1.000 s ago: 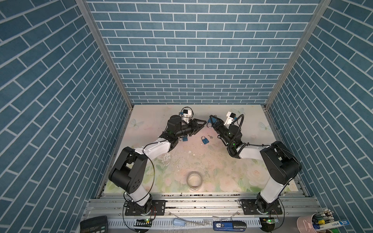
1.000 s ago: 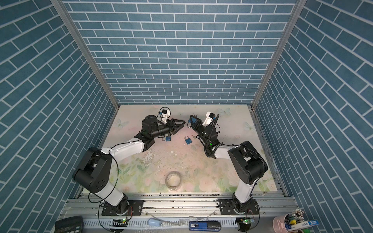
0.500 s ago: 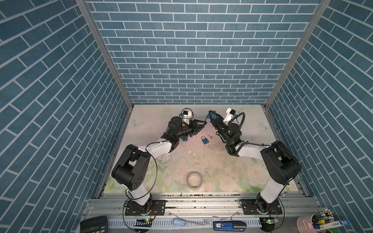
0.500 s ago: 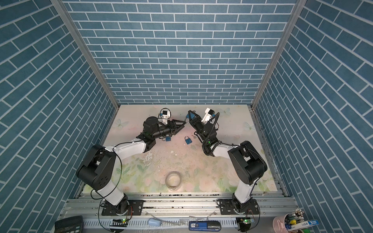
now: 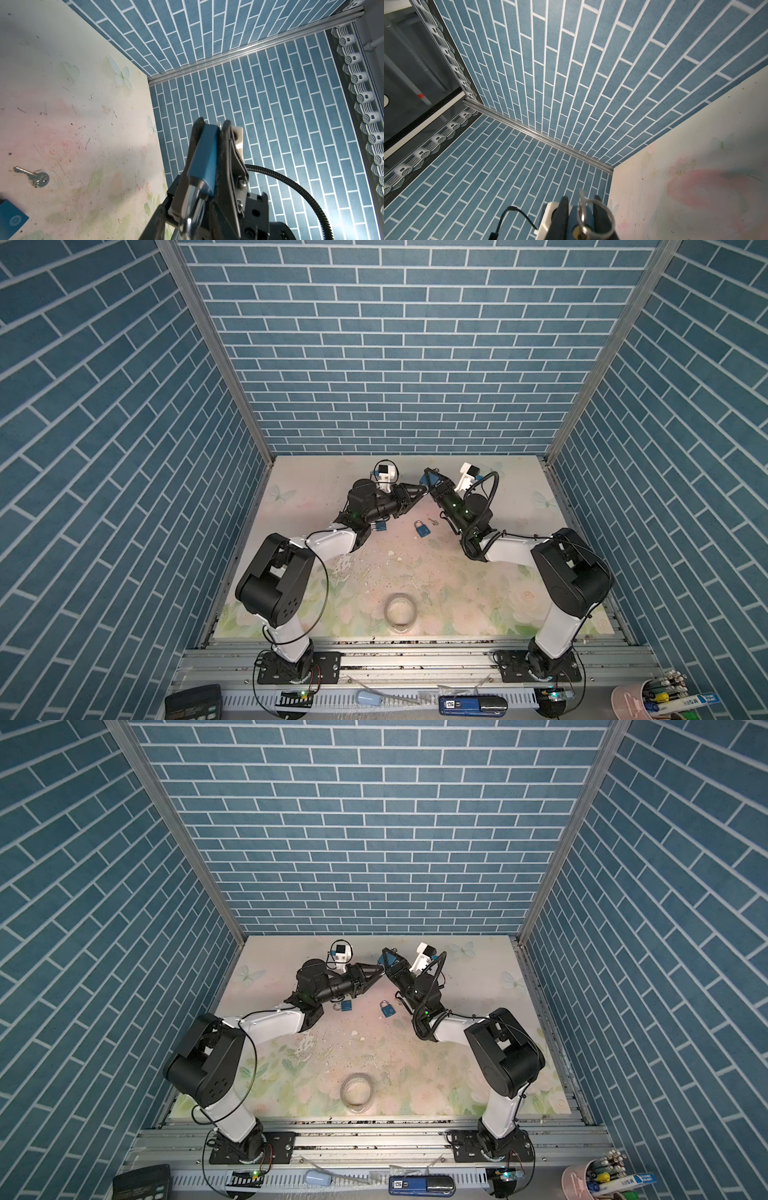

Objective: Lock with the key

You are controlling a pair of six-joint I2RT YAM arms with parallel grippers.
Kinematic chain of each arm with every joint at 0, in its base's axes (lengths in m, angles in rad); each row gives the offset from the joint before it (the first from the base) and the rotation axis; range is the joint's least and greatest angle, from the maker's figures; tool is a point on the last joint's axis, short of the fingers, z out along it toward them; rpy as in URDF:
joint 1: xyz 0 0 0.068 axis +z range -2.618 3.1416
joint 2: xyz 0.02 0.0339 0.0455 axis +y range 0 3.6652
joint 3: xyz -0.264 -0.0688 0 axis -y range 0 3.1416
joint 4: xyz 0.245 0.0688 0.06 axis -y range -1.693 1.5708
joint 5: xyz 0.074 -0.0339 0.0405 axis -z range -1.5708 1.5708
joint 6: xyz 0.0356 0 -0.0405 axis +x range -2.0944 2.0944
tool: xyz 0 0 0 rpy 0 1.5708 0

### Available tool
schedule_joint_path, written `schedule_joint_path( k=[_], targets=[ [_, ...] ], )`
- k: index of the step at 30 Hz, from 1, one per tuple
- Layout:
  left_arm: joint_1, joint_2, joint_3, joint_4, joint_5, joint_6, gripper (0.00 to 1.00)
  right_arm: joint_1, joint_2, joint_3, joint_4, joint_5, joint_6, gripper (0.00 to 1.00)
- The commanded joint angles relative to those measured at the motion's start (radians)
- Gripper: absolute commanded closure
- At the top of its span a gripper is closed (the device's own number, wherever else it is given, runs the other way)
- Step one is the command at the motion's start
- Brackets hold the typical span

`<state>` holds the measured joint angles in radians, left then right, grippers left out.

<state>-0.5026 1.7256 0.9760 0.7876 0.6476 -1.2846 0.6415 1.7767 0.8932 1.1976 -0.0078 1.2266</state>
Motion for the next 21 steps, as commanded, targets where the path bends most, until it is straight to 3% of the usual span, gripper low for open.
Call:
schedule_joint_path(
  k=[1, 8, 21],
  targets=[
    [-0.005, 0.020, 0.018, 0.060, -0.007, -0.016, 0.66, 0.007, 0.001, 0.039, 0.097, 0.004, 0.030, 1.00],
    [-0.014, -0.003, 0.000, 0.077, -0.072, -0.011, 0.70, 0.009, 0.001, 0.022, 0.121, 0.006, 0.030, 1.00],
    [-0.021, 0.014, 0.036, 0.049, -0.091, -0.015, 0.76, 0.015, -0.002, 0.012, 0.145, -0.003, 0.030, 1.00]
  ],
)
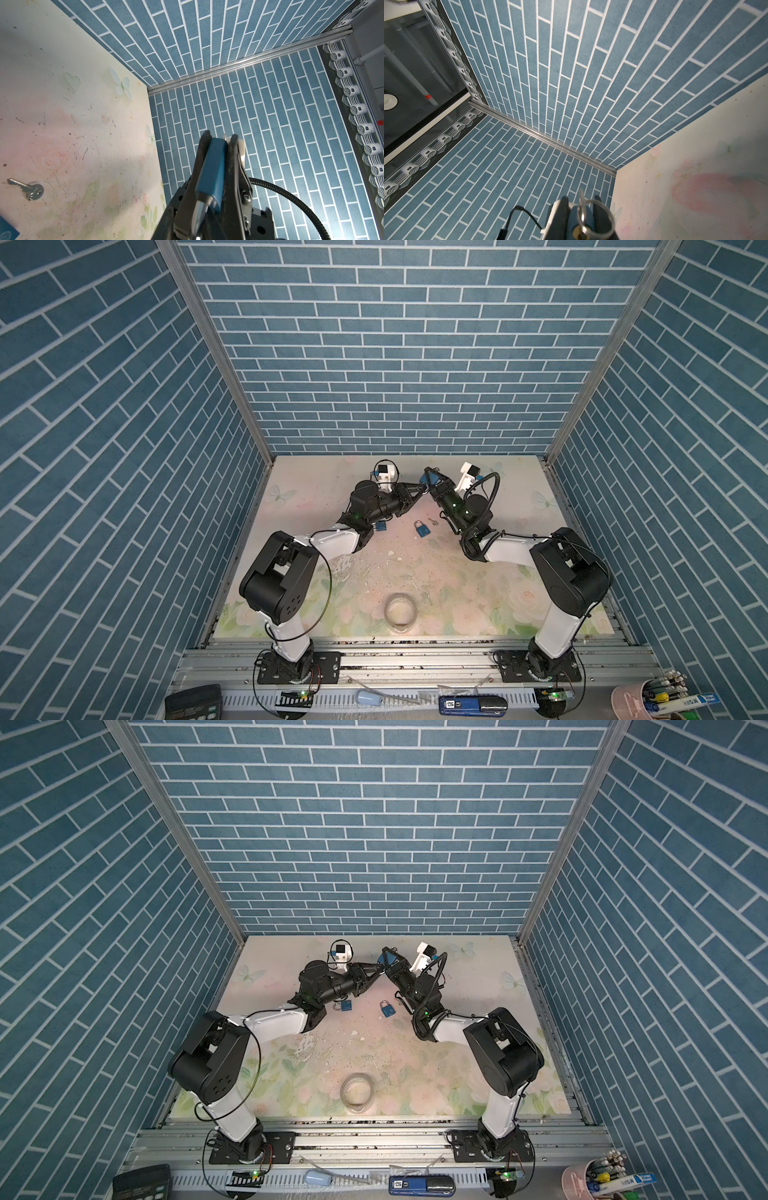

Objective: Lock with the key

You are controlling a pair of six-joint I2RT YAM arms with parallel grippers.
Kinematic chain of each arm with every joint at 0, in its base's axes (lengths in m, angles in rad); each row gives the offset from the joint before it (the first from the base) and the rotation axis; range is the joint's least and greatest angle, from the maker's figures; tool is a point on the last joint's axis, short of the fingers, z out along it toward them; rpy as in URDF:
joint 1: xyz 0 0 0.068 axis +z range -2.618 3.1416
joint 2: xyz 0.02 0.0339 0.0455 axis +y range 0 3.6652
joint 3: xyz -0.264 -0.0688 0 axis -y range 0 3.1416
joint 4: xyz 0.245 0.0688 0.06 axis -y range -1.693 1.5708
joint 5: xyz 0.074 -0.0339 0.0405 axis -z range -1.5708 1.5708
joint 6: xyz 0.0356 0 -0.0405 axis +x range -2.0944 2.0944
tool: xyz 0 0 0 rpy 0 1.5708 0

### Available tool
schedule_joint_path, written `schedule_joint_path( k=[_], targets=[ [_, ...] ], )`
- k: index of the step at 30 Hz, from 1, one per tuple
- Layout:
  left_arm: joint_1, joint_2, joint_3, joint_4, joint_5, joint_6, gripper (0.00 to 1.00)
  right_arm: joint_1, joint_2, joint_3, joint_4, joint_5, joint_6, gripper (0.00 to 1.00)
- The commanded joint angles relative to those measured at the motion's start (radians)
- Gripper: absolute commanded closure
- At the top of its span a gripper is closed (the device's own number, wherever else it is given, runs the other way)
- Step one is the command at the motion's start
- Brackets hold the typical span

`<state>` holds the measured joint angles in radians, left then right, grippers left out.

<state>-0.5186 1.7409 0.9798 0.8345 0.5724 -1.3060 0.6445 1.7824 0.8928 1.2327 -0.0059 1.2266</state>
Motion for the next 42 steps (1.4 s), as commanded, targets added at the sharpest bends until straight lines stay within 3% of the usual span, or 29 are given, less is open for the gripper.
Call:
schedule_joint_path(
  k=[1, 9, 15, 22, 27, 34, 42],
  targets=[
    [-0.006, 0.000, 0.035, 0.000, -0.016, 0.007, 0.76, 0.012, -0.009, 0.009, 0.115, -0.006, 0.031, 1.00],
    [-0.009, 0.013, 0.048, -0.006, -0.015, 0.004, 0.84, 0.020, -0.005, -0.004, 0.134, -0.010, 0.029, 1.00],
    [-0.010, 0.013, 0.087, -0.083, 0.003, 0.041, 1.00, 0.023, -0.019, -0.034, 0.146, -0.015, 0.014, 1.00],
    [0.012, -0.024, 0.082, -0.187, 0.055, 0.110, 1.00, 0.010, -0.104, -0.079, 0.063, -0.006, -0.056, 0.99],
    [0.043, -0.061, 0.069, -0.262, 0.116, 0.162, 1.00, -0.051, -0.153, -0.135, 0.048, -0.011, -0.057, 0.84],
    [0.047, -0.120, 0.091, -0.411, 0.162, 0.275, 1.00, -0.128, -0.213, -0.201, -0.028, -0.071, -0.044, 0.54],
    [0.048, -0.120, 0.172, -0.533, 0.229, 0.368, 1.00, -0.180, -0.289, -0.257, -0.104, -0.210, -0.045, 0.51]
  ],
)
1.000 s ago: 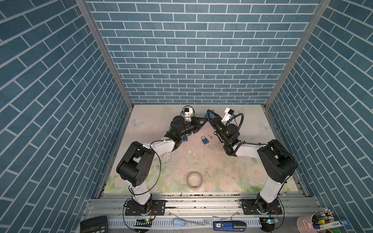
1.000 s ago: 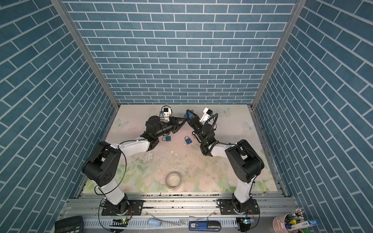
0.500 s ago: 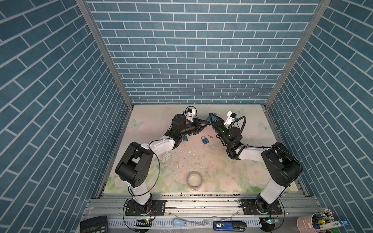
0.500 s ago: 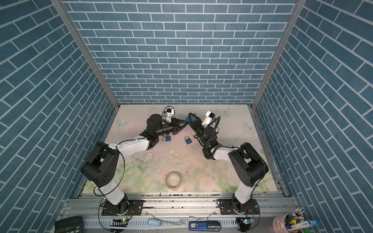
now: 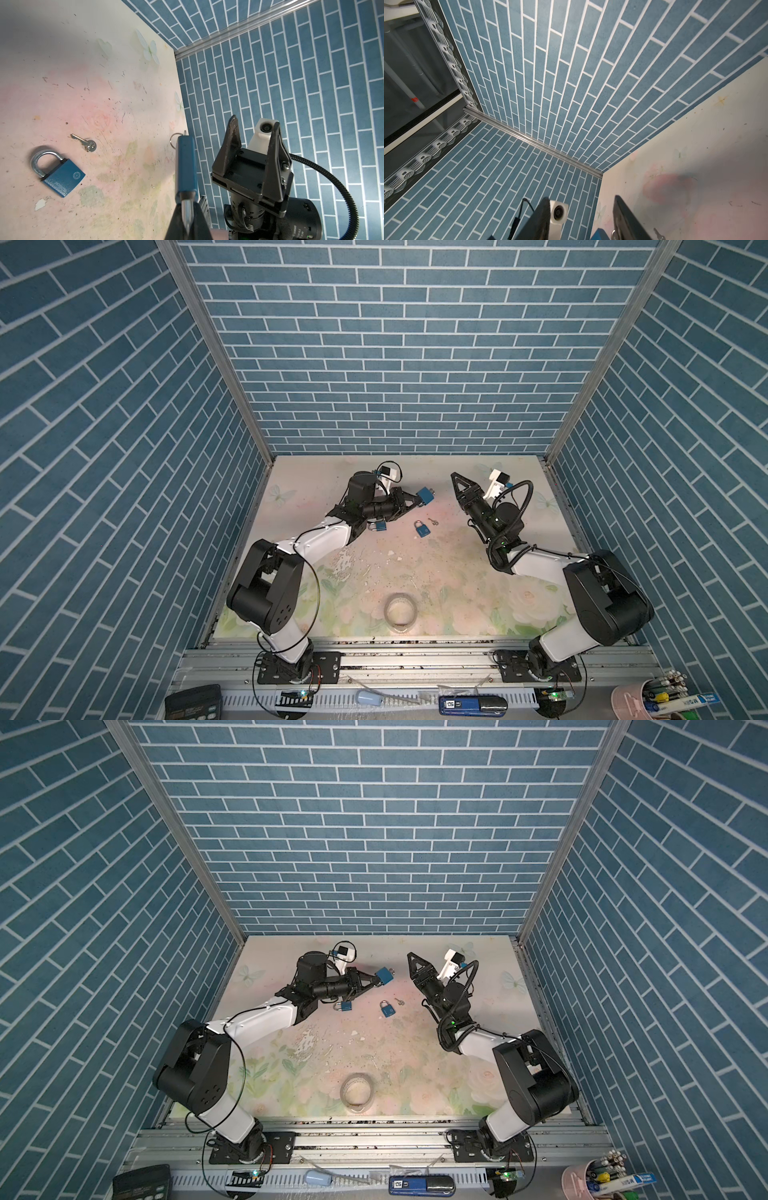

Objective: Lock with the key

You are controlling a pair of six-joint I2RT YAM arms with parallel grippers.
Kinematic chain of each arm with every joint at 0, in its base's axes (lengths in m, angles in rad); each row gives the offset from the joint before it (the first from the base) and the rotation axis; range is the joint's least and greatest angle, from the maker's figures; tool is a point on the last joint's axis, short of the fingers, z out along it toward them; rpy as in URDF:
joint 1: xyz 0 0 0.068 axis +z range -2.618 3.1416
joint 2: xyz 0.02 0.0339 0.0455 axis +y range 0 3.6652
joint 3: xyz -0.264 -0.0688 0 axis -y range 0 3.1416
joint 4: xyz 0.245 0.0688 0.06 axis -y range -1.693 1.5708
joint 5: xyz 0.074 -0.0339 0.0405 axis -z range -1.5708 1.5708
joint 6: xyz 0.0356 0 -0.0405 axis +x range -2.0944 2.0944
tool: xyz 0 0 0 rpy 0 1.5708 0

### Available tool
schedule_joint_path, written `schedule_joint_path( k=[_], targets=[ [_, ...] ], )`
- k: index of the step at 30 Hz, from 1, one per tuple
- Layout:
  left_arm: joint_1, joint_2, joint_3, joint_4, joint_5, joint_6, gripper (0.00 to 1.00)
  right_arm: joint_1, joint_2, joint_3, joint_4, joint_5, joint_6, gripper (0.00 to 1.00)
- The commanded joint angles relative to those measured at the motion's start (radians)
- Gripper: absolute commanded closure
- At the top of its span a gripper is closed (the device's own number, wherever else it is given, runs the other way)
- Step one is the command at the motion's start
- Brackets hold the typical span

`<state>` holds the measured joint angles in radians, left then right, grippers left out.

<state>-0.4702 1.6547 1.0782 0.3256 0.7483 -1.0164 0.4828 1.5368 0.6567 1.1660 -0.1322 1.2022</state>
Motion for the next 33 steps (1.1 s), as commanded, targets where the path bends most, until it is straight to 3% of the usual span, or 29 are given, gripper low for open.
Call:
schedule_joint_path(
  k=[1, 4, 5, 11, 17, 27, 29, 33],
  targets=[
    [-0.001, -0.029, 0.097, -0.062, 0.071, 0.104, 1.00, -0.029, -0.065, -0.031, -0.067, -0.124, -0.025, 0.48],
    [-0.001, -0.007, 0.183, -0.201, 0.139, 0.205, 1.00, -0.062, -0.157, -0.067, -0.195, -0.218, -0.052, 0.06],
    [-0.001, 0.010, 0.220, -0.262, 0.172, 0.250, 1.00, -0.075, -0.195, -0.076, -0.259, -0.252, -0.069, 0.05],
    [-0.011, 0.108, 0.403, -0.569, 0.301, 0.484, 1.00, -0.117, -0.439, -0.128, -0.614, -0.321, -0.218, 0.24],
    [-0.061, 0.167, 0.552, -0.828, 0.272, 0.685, 1.00, -0.156, -0.547, -0.130, -0.794, -0.385, -0.272, 0.39],
    [-0.105, 0.212, 0.650, -0.977, 0.241, 0.786, 1.00, -0.213, -0.492, -0.133, -0.786, -0.514, -0.332, 0.43],
    [-0.107, 0.209, 0.656, -0.993, 0.243, 0.799, 1.00, -0.233, -0.462, -0.146, -0.717, -0.546, -0.328, 0.52],
    [-0.111, 0.211, 0.675, -1.028, 0.243, 0.825, 1.00, -0.250, -0.400, -0.170, -0.532, -0.627, -0.269, 0.54]
  ],
)
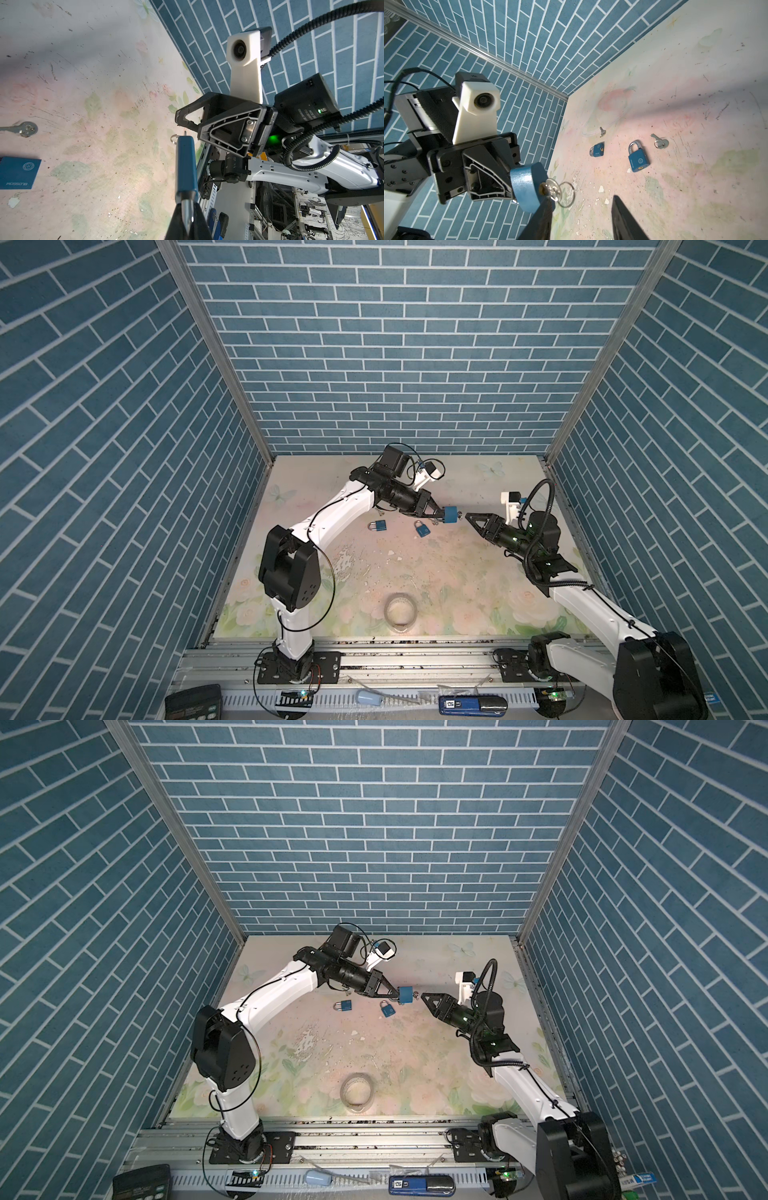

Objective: Lock with the key

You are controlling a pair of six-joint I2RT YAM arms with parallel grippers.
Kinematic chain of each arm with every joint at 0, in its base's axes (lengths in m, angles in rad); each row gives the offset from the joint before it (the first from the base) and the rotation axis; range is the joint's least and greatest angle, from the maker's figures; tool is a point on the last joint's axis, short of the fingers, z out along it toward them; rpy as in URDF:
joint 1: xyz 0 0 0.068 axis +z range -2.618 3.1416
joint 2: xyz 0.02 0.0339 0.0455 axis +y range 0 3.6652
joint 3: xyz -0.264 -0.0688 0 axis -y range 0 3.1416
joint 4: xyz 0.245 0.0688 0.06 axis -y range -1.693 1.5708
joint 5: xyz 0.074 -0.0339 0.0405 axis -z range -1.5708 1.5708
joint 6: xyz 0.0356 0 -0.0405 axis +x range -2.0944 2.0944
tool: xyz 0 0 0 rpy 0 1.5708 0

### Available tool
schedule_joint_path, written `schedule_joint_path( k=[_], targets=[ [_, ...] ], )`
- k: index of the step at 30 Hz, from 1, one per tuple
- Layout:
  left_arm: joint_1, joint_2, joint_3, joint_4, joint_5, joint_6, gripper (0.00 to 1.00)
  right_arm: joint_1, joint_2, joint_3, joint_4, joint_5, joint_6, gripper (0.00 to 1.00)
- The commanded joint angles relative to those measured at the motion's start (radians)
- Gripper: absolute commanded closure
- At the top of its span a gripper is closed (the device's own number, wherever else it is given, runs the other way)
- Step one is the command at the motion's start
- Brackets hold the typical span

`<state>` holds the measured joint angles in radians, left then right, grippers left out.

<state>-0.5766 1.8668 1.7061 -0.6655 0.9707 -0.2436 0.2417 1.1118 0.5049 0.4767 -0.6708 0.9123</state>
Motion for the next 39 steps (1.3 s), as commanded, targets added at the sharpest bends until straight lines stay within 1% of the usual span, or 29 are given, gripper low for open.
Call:
schedule_joint_path(
  k=[1, 6, 10, 17, 18, 19, 25, 30, 31, 32, 34, 39],
  targets=[
    [-0.005, 0.001, 0.050, -0.041, 0.023, 0.055, 1.00, -0.008, 0.035, -0.021, 0.184, -0.098, 0.031, 0.55],
    [-0.009, 0.019, 0.066, -0.046, 0.037, 0.059, 1.00, -0.008, 0.038, -0.024, 0.227, -0.132, 0.041, 0.57],
    [-0.022, 0.035, 0.092, -0.051, 0.044, 0.062, 1.00, -0.007, 0.037, -0.014, 0.223, -0.149, 0.036, 0.58],
    [-0.034, 0.054, 0.128, -0.058, 0.043, 0.058, 1.00, -0.008, 0.081, -0.003, 0.278, -0.171, 0.058, 0.64],
    [-0.036, 0.054, 0.131, -0.057, 0.043, 0.058, 1.00, -0.007, 0.088, -0.005, 0.285, -0.171, 0.060, 0.74],
    [-0.036, 0.054, 0.133, -0.059, 0.044, 0.057, 1.00, -0.008, 0.094, -0.007, 0.294, -0.171, 0.062, 0.77],
    [-0.037, 0.054, 0.135, -0.058, 0.049, 0.055, 1.00, -0.008, 0.114, -0.017, 0.349, -0.180, 0.083, 0.80],
    [-0.037, 0.064, 0.135, -0.059, 0.051, 0.055, 1.00, -0.008, 0.124, -0.022, 0.404, -0.200, 0.107, 0.80],
    [-0.037, 0.067, 0.138, -0.061, 0.053, 0.056, 1.00, -0.008, 0.125, -0.023, 0.409, -0.203, 0.108, 0.81],
    [-0.037, 0.069, 0.143, -0.065, 0.052, 0.058, 1.00, -0.008, 0.126, -0.026, 0.417, -0.208, 0.110, 0.90],
    [-0.036, 0.079, 0.154, -0.078, 0.045, 0.060, 1.00, -0.008, 0.132, -0.027, 0.428, -0.219, 0.117, 0.98],
    [-0.033, 0.119, 0.199, -0.090, 0.039, 0.050, 1.00, -0.008, 0.151, -0.047, 0.493, -0.236, 0.150, 0.99]
  ],
)
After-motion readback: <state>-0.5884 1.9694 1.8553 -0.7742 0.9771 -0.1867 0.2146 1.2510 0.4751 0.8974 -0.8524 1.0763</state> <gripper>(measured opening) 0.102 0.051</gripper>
